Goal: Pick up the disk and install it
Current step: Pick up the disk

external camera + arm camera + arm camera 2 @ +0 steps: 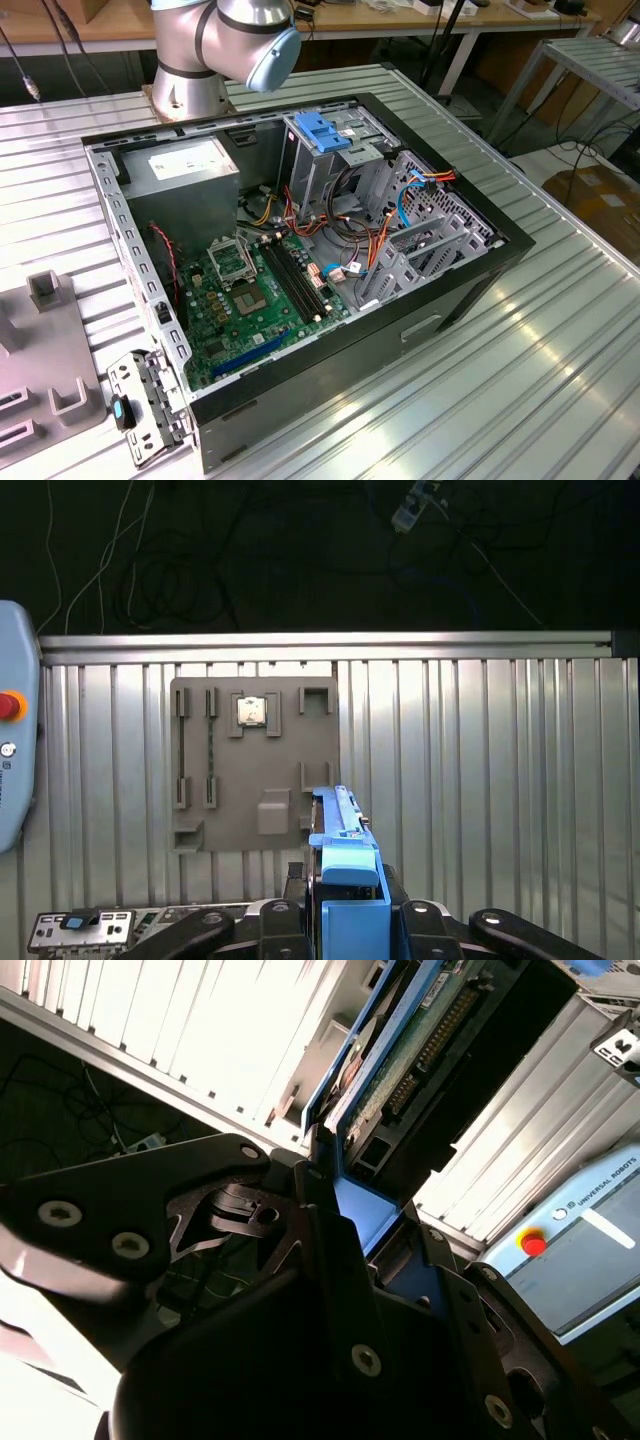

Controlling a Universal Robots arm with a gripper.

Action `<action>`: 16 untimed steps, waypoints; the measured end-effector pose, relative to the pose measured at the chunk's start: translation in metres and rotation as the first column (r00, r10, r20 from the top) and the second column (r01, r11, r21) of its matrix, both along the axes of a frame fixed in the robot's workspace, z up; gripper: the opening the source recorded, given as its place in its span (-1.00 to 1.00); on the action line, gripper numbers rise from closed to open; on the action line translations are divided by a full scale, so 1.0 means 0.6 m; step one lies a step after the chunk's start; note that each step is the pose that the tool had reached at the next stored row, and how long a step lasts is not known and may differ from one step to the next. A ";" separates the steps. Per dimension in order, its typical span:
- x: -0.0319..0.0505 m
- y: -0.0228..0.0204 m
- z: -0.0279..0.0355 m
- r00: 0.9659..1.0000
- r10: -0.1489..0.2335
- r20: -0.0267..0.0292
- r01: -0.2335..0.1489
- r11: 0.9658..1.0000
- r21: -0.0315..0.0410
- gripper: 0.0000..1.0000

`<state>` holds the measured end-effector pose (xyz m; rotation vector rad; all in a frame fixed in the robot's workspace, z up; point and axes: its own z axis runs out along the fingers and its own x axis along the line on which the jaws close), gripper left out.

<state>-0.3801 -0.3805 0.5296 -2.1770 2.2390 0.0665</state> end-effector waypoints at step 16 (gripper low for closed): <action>0.022 -0.0005 0.000 1.000 0.000 0.000 0.000 1.000 0.000 -0.25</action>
